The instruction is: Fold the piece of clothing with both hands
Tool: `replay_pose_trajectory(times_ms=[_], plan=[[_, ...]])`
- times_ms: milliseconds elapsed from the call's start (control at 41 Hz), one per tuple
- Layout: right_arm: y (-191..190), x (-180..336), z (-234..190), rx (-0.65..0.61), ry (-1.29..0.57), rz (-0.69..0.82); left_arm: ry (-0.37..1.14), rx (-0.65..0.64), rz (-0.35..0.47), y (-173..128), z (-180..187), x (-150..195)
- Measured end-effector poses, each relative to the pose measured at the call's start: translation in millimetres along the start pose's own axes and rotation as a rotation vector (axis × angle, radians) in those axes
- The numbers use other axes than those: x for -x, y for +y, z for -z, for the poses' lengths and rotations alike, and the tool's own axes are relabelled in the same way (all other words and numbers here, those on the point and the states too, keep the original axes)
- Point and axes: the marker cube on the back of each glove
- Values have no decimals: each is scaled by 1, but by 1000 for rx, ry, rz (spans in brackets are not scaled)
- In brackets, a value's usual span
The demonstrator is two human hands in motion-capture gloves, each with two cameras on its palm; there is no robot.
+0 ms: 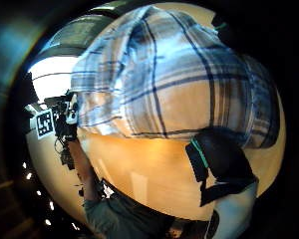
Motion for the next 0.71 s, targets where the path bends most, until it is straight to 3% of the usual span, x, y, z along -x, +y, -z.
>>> replay_pose_trajectory(times_ms=[98,244,317,415,464,512,610,708], plan=[[4,-7,-4,99,-1,25,26,17,-24,-10,-22,-3],[3,-3,-8,194,35,40,360,166,-102,-5,-38,-17],[10,-7,-9,301,47,2,450,155,-142,-7,-39,-20],[14,-8,-11,394,38,63,280,18,-55,-26,-46,-3],[20,-10,-10,444,66,25,228,-8,-31,-30,-48,3],[19,-11,-8,418,125,-25,235,14,-34,-27,-48,1],[5,-5,-5,241,223,-16,277,94,-45,-16,-46,-5],[4,1,-1,204,289,-44,243,57,-23,-22,-49,-1]])
